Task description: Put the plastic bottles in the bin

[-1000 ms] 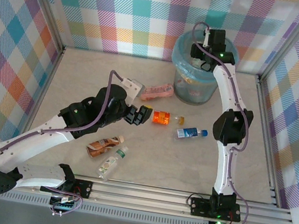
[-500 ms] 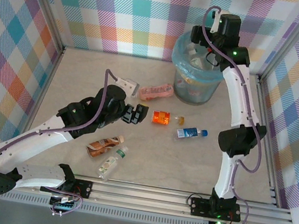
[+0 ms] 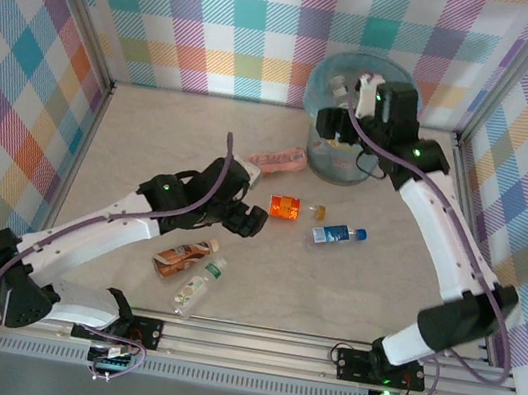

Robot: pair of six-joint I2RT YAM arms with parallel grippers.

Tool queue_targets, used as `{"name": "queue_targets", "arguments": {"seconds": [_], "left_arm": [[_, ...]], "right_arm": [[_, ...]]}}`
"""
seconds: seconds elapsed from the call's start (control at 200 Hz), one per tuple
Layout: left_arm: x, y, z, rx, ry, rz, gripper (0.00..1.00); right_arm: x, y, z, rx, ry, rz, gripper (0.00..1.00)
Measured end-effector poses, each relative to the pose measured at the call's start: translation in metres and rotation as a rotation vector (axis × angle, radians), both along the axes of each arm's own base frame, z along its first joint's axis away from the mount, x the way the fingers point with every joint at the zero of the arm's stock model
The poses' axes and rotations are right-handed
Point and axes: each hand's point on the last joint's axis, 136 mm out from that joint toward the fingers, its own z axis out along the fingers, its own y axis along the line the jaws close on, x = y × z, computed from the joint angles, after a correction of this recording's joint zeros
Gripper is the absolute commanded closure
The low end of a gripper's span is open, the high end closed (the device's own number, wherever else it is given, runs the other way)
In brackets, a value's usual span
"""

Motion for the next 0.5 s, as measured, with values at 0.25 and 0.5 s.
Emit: {"name": "queue_targets", "arguments": {"seconds": [0.25,0.5], "left_arm": [[-0.039,0.03,-0.035,0.11,0.222,0.05,0.09],[-0.093,0.08,-0.082,0.167,0.436,0.238,0.1]], "right_arm": [[-0.048,-0.019,-0.033,0.016,0.071,-0.003,0.15],[-0.056,-0.019,-0.052,0.015,0.12,0.005,0.14]]}}
